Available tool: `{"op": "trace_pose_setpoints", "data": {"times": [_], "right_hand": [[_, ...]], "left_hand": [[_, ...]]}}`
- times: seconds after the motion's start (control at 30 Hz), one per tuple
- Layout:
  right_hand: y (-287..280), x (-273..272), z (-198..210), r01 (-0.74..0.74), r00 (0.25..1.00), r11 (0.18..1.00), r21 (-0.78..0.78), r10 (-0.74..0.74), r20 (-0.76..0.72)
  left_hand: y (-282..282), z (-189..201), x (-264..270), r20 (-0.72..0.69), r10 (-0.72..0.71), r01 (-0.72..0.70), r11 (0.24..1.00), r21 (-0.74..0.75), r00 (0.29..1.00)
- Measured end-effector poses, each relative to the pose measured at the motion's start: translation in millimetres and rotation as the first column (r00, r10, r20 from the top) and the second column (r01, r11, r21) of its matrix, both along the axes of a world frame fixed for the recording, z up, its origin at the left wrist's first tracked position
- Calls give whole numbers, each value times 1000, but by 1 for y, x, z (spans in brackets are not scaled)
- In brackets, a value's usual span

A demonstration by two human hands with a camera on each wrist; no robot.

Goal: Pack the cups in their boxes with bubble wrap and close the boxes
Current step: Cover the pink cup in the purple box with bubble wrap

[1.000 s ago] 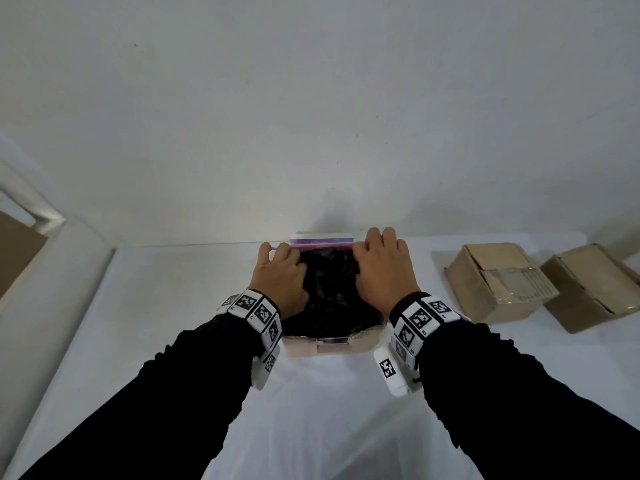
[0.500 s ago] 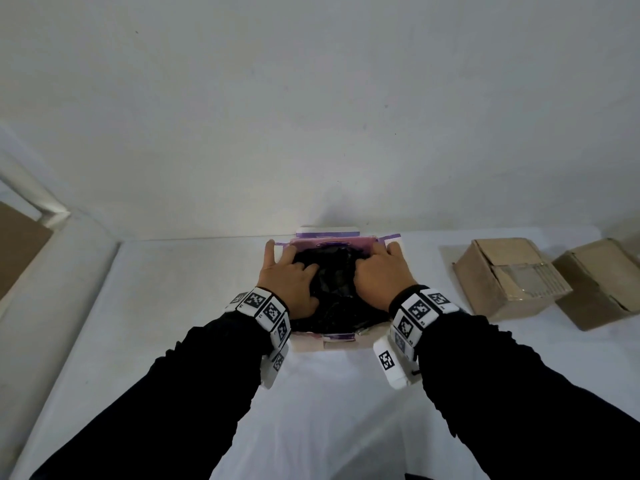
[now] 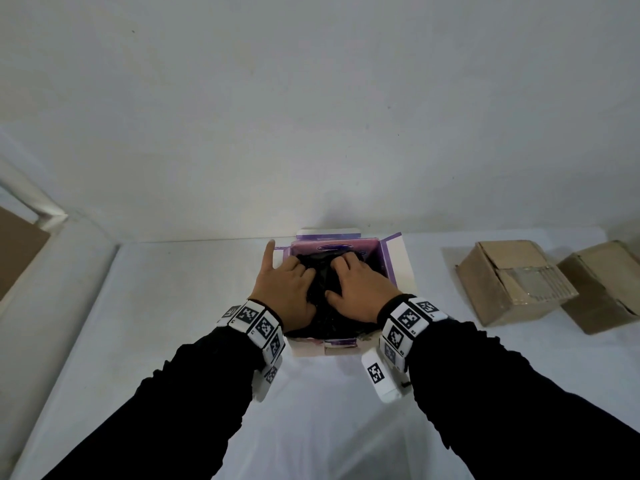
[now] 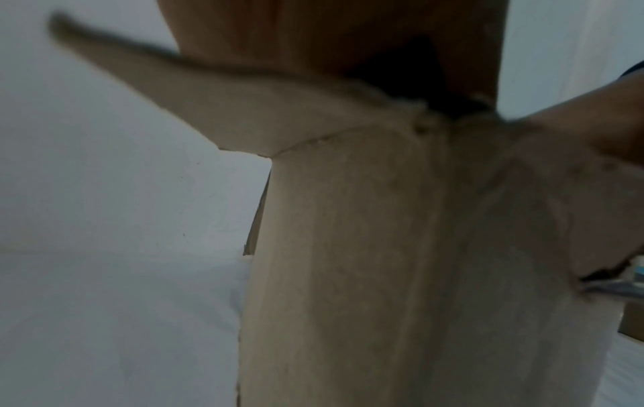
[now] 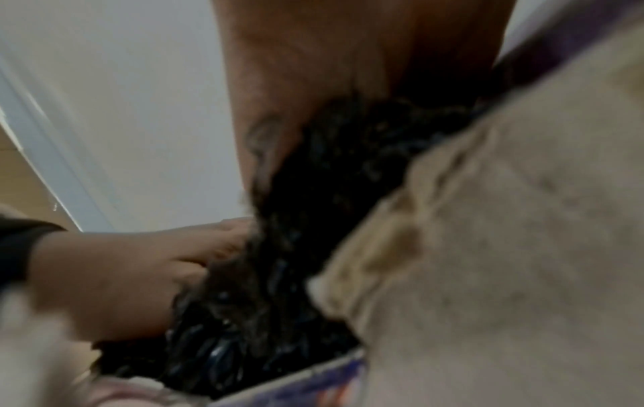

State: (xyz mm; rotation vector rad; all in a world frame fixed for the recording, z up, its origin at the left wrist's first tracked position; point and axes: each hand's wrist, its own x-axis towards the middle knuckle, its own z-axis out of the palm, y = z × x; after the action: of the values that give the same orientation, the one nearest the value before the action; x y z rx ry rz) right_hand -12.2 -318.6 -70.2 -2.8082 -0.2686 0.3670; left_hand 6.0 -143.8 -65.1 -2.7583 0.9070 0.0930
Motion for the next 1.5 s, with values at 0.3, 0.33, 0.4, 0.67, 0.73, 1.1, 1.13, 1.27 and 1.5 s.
{"op": "trace_pose_setpoints", "data": {"times": [0.3,0.33,0.4,0.67,0.73,1.1,1.13,1.27,1.5], "right_hand": [[-3,10,12,61,997,998,-19,-62,-55],[-4,7,13,74,995,996,-48,-71,64],[-9,1,9,61,975,979,-196,-16,220],[-10,-2,0,-5,985,937,-350,66,162],[-8,0,-2,5,976,952,-306,63,210],[-15,5,5,-42,969,991,-127,71,235],[-16,1,7,-59,955,996,-63,74,286],[-16,-25,-1,-223,948,970,-94,239,211],[-17,-32,7,-245,948,962,-121,264,179]], "left_hand": [[0,4,-3,-28,13,-14,1000,-25,1000],[1,4,-6,9,22,-22,998,-66,1000],[5,2,-12,69,76,-63,983,-172,995],[-3,-4,-6,7,132,-131,986,-106,991],[-5,-5,-5,-10,137,-137,988,-73,991],[0,0,-5,-88,162,-172,977,-123,983],[2,1,-8,-39,145,-150,966,-209,989],[8,-5,-27,93,-30,65,913,-404,995],[18,-2,-40,36,-151,155,942,-297,988]]}}
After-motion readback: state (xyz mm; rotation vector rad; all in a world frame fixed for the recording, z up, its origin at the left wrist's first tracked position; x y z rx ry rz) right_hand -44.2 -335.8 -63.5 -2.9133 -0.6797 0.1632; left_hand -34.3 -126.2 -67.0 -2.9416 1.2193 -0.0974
